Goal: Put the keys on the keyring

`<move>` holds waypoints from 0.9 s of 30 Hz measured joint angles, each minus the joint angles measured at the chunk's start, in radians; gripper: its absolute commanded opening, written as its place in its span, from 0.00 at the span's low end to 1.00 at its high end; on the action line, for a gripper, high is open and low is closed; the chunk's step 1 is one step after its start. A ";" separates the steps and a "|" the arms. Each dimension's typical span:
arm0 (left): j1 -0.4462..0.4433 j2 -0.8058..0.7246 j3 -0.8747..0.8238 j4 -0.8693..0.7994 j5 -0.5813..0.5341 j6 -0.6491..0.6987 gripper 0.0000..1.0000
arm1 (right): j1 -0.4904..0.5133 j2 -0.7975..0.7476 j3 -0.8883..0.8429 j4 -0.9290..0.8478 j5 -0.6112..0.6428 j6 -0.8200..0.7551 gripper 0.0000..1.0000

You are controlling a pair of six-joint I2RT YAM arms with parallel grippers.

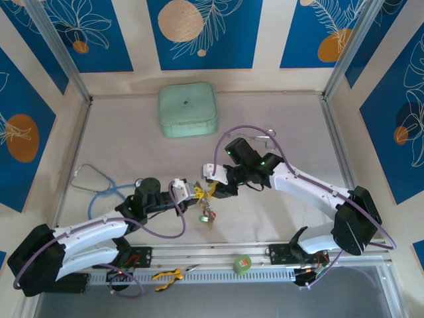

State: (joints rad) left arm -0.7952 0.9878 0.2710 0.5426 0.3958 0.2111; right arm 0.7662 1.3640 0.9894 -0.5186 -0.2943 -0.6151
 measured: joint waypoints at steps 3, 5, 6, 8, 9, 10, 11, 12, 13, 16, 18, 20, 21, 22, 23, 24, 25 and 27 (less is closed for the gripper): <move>0.000 0.004 -0.013 0.024 0.000 -0.003 0.00 | -0.002 0.001 -0.029 0.011 -0.021 0.019 0.29; 0.000 0.005 -0.018 0.033 0.000 -0.003 0.00 | -0.002 0.001 -0.037 0.021 -0.033 0.027 0.29; 0.000 0.005 -0.019 0.038 0.001 -0.003 0.00 | -0.003 0.001 -0.038 0.026 -0.039 0.033 0.29; 0.000 0.006 -0.021 0.047 0.004 -0.003 0.00 | -0.008 0.001 -0.038 0.039 -0.051 0.040 0.29; 0.000 0.009 -0.021 0.050 0.005 -0.003 0.00 | -0.010 0.000 -0.038 0.042 -0.055 0.042 0.29; 0.000 0.011 -0.021 0.052 0.005 -0.003 0.00 | -0.012 0.000 -0.038 0.045 -0.055 0.043 0.29; 0.000 0.013 -0.021 0.054 0.005 -0.003 0.00 | -0.014 0.000 -0.038 0.047 -0.055 0.045 0.30; 0.000 0.016 -0.022 0.057 0.008 -0.003 0.00 | -0.015 0.000 -0.038 0.050 -0.055 0.045 0.30; 0.000 0.017 -0.022 0.059 0.010 -0.003 0.00 | -0.016 -0.001 -0.038 0.053 -0.055 0.045 0.30; 0.000 0.018 -0.022 0.066 0.019 -0.003 0.00 | -0.016 -0.001 -0.038 0.058 -0.055 0.045 0.29; 0.000 0.018 -0.022 0.069 0.022 -0.003 0.00 | -0.016 -0.001 -0.038 0.059 -0.056 0.044 0.23; 0.000 0.018 -0.022 0.071 0.023 -0.003 0.00 | -0.016 -0.001 -0.038 0.059 -0.061 0.042 0.14; 0.000 0.018 -0.022 0.071 0.023 -0.003 0.00 | -0.016 -0.001 -0.038 0.059 -0.064 0.043 0.10; 0.000 0.018 -0.023 0.071 0.023 -0.003 0.00 | -0.016 -0.001 -0.038 0.059 -0.067 0.043 0.06; 0.000 0.018 -0.023 0.071 0.023 -0.003 0.00 | -0.016 -0.001 -0.038 0.058 -0.069 0.044 0.04; 0.000 0.018 -0.024 0.071 0.022 -0.003 0.00 | -0.016 -0.001 -0.038 0.054 -0.070 0.045 0.02; 0.000 0.018 -0.024 0.071 0.022 -0.003 0.00 | -0.016 -0.001 -0.038 0.053 -0.072 0.048 0.01; 0.000 0.018 -0.026 0.072 0.022 -0.003 0.00 | -0.016 -0.001 -0.038 0.050 -0.073 0.048 0.00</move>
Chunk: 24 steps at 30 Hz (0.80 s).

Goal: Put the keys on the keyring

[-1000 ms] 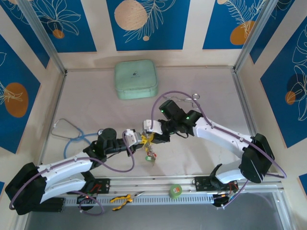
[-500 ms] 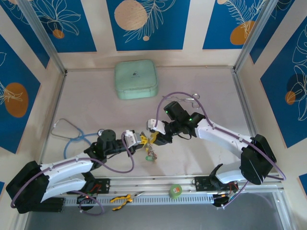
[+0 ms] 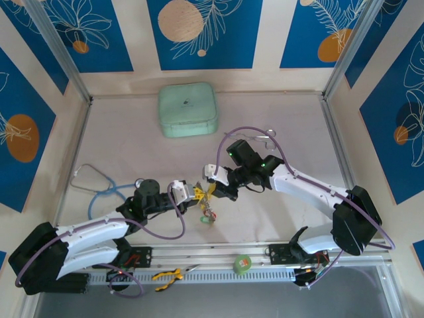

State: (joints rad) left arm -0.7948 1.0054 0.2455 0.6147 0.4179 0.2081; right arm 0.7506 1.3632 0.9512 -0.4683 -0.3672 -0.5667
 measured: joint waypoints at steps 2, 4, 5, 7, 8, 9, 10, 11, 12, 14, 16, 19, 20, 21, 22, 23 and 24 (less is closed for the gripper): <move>0.000 0.000 -0.002 0.007 0.001 0.000 0.00 | 0.000 0.002 0.000 0.000 0.000 0.000 0.00; 0.000 0.002 -0.008 0.024 0.005 -0.004 0.00 | 0.000 0.010 0.000 0.000 -0.004 0.000 0.00; 0.000 0.006 -0.010 0.032 0.009 -0.008 0.00 | 0.000 0.018 0.001 0.000 -0.004 0.000 0.00; 0.000 0.017 -0.013 0.046 0.018 -0.016 0.00 | 0.000 0.044 0.005 -0.002 -0.012 0.003 0.00; 0.000 0.019 -0.015 0.053 0.021 -0.018 0.00 | 0.000 0.053 0.008 0.001 -0.016 0.004 0.00; 0.000 0.020 -0.017 0.059 0.026 -0.019 0.00 | 0.000 0.063 0.012 0.004 -0.022 0.004 0.00; 0.000 0.021 -0.019 0.064 0.027 -0.019 0.00 | 0.000 0.068 0.016 0.006 -0.027 0.007 0.04; 0.000 0.021 -0.021 0.069 0.028 -0.019 0.00 | 0.000 0.070 0.016 0.009 -0.030 0.012 0.11; 0.000 0.021 -0.023 0.075 0.027 -0.019 0.00 | 0.000 0.070 0.016 0.010 -0.032 0.022 0.19; 0.000 0.021 -0.024 0.087 0.031 -0.019 0.00 | -0.006 0.066 0.011 0.024 -0.033 0.035 0.28; 0.000 0.021 -0.024 0.100 0.034 -0.019 0.00 | -0.017 0.044 -0.015 0.056 -0.035 0.049 0.32; 0.000 0.021 -0.029 0.117 0.035 -0.024 0.00 | -0.038 -0.028 -0.083 0.097 -0.037 0.076 0.34; 0.000 0.021 -0.034 0.126 0.035 -0.028 0.00 | -0.042 -0.051 -0.104 0.110 -0.036 0.083 0.35; 0.000 0.022 -0.039 0.135 0.035 -0.035 0.00 | -0.041 -0.068 -0.121 0.123 -0.032 0.091 0.35; 0.000 0.024 -0.044 0.146 0.035 -0.043 0.00 | -0.038 -0.079 -0.136 0.140 -0.027 0.098 0.35; 0.000 0.029 -0.049 0.159 0.035 -0.050 0.00 | -0.030 -0.084 -0.150 0.156 -0.021 0.105 0.35; 0.000 0.036 -0.053 0.172 0.035 -0.057 0.00 | -0.021 -0.084 -0.164 0.175 -0.013 0.113 0.35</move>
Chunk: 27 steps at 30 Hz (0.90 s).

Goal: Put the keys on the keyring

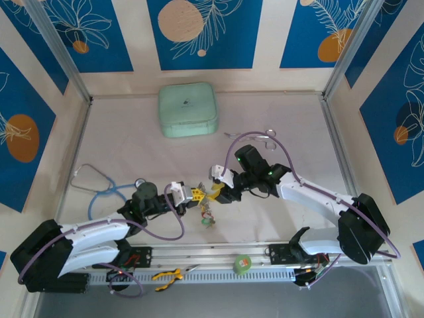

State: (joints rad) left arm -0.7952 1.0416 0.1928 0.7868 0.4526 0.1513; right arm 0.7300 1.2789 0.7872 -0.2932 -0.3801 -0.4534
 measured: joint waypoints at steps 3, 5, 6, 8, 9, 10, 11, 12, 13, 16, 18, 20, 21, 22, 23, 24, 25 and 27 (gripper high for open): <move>0.000 0.026 -0.011 0.040 0.000 -0.020 0.00 | 0.029 0.002 -0.050 0.053 0.024 0.032 0.35; 0.000 0.041 -0.013 0.052 0.000 -0.027 0.00 | 0.041 0.004 -0.071 0.076 0.036 0.049 0.36; 0.000 0.047 -0.013 0.059 0.001 -0.031 0.00 | 0.047 0.008 -0.079 0.091 0.041 0.057 0.36; 0.000 0.052 -0.013 0.067 0.003 -0.034 0.00 | 0.056 0.017 -0.083 0.113 0.055 0.069 0.36; 0.000 0.054 -0.013 0.070 0.005 -0.038 0.00 | 0.060 0.022 -0.083 0.127 0.062 0.073 0.36; 0.000 0.054 -0.013 0.071 0.008 -0.038 0.00 | 0.063 0.026 -0.083 0.138 0.066 0.076 0.36; 0.000 0.054 -0.013 0.074 0.010 -0.039 0.00 | 0.063 0.029 -0.083 0.154 0.070 0.080 0.35; 0.000 0.054 -0.013 0.075 0.011 -0.039 0.00 | 0.064 0.034 -0.083 0.168 0.075 0.082 0.35; 0.000 0.054 -0.013 0.077 0.011 -0.040 0.00 | 0.065 0.037 -0.083 0.180 0.079 0.087 0.33; 0.000 0.053 -0.013 0.084 0.011 -0.041 0.00 | 0.067 0.047 -0.083 0.203 0.090 0.093 0.21; 0.000 0.049 -0.013 0.081 0.011 -0.041 0.00 | 0.067 0.047 -0.083 0.203 0.093 0.091 0.10; 0.000 0.034 -0.013 0.066 0.001 -0.041 0.00 | 0.067 0.039 -0.083 0.199 0.097 0.085 0.04; 0.000 0.023 -0.013 0.058 -0.006 -0.041 0.00 | 0.068 0.029 -0.083 0.192 0.107 0.083 0.02; 0.000 0.013 -0.013 0.050 -0.011 -0.040 0.00 | 0.068 0.018 -0.083 0.185 0.114 0.082 0.01; 0.000 0.001 -0.013 0.040 -0.016 -0.038 0.00 | 0.068 0.000 -0.083 0.175 0.123 0.078 0.00; 0.000 -0.012 -0.013 0.025 -0.020 -0.037 0.00 | 0.069 -0.020 -0.082 0.162 0.130 0.077 0.00; 0.000 -0.021 -0.012 0.010 -0.023 -0.031 0.00 | 0.069 -0.033 -0.079 0.146 0.137 0.074 0.00; 0.000 -0.029 -0.009 -0.023 -0.024 -0.018 0.00 | 0.080 -0.051 -0.054 0.103 0.153 0.065 0.00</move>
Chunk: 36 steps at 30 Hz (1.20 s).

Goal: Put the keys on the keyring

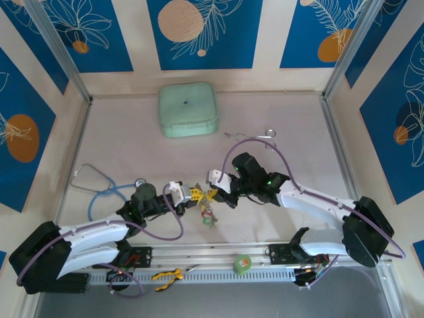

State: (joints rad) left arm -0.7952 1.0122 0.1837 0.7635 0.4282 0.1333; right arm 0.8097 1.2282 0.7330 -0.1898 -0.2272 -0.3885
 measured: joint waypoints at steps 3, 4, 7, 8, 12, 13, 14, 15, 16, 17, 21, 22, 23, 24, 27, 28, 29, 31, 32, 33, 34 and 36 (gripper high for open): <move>0.000 0.002 0.003 -0.027 -0.001 0.007 0.00 | 0.016 -0.001 0.058 -0.062 0.032 -0.012 0.00; 0.000 0.002 0.007 -0.028 -0.002 0.007 0.00 | 0.024 -0.001 0.074 -0.083 0.043 -0.018 0.00; 0.000 0.006 0.020 -0.030 -0.003 0.008 0.00 | 0.042 -0.001 0.121 -0.143 0.075 -0.034 0.00; 0.000 0.007 0.024 -0.032 -0.003 0.007 0.00 | 0.047 -0.001 0.131 -0.159 0.082 -0.040 0.00; 0.000 0.012 0.028 -0.035 -0.007 0.014 0.41 | 0.061 -0.001 0.149 -0.197 0.118 -0.053 0.00; 0.000 0.012 0.028 -0.042 -0.014 0.008 0.48 | 0.062 -0.001 0.150 -0.201 0.128 -0.053 0.00; 0.000 0.011 0.028 -0.047 -0.019 0.008 0.53 | 0.062 -0.001 0.150 -0.204 0.140 -0.053 0.00; 0.000 0.010 0.027 -0.048 -0.027 0.005 0.58 | 0.062 -0.001 0.150 -0.209 0.153 -0.052 0.00; 0.000 0.002 0.026 -0.050 -0.039 0.005 0.63 | 0.062 -0.001 0.153 -0.215 0.166 -0.052 0.00; 0.000 -0.012 0.022 -0.051 -0.051 0.003 0.68 | 0.062 0.001 0.158 -0.222 0.176 -0.052 0.00; 0.000 -0.156 -0.019 -0.070 -0.177 -0.018 0.91 | 0.073 0.030 0.209 -0.241 0.204 -0.050 0.00; 0.000 -0.214 -0.030 -0.086 -0.231 -0.025 0.92 | 0.082 0.042 0.226 -0.243 0.208 -0.048 0.00; 0.000 -0.262 -0.035 -0.106 -0.278 -0.026 0.92 | 0.091 0.054 0.243 -0.243 0.211 -0.048 0.00; 0.000 -0.319 -0.038 -0.134 -0.340 -0.031 0.93 | 0.103 0.069 0.262 -0.243 0.213 -0.048 0.00; 0.000 -0.480 -0.038 -0.226 -0.539 -0.051 0.94 | 0.137 0.122 0.320 -0.240 0.212 -0.048 0.00; 0.000 -0.534 -0.039 -0.261 -0.606 -0.060 0.94 | 0.148 0.143 0.341 -0.237 0.209 -0.047 0.00; 0.000 -0.578 -0.039 -0.290 -0.663 -0.069 0.94 | 0.158 0.163 0.359 -0.233 0.200 -0.043 0.00; 0.000 -0.673 -0.039 -0.353 -0.790 -0.088 0.94 | 0.172 0.200 0.389 -0.203 0.165 -0.025 0.00; 0.000 -0.707 -0.039 -0.378 -0.838 -0.097 0.94 | 0.174 0.211 0.394 -0.181 0.148 -0.014 0.00; 0.000 -0.743 -0.039 -0.406 -0.891 -0.103 0.94 | 0.176 0.224 0.396 -0.151 0.126 0.000 0.00; 0.000 -0.772 -0.039 -0.429 -0.936 -0.107 0.94 | 0.177 0.236 0.398 -0.127 0.107 0.013 0.00; 0.000 -0.806 -0.039 -0.461 -1.003 -0.111 0.94 | 0.171 0.267 0.400 -0.081 0.081 0.035 0.00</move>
State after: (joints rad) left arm -0.7952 0.2062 0.1452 0.3027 -0.5751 0.0223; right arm 0.9810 1.4956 1.1332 -0.2707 -0.1463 -0.3534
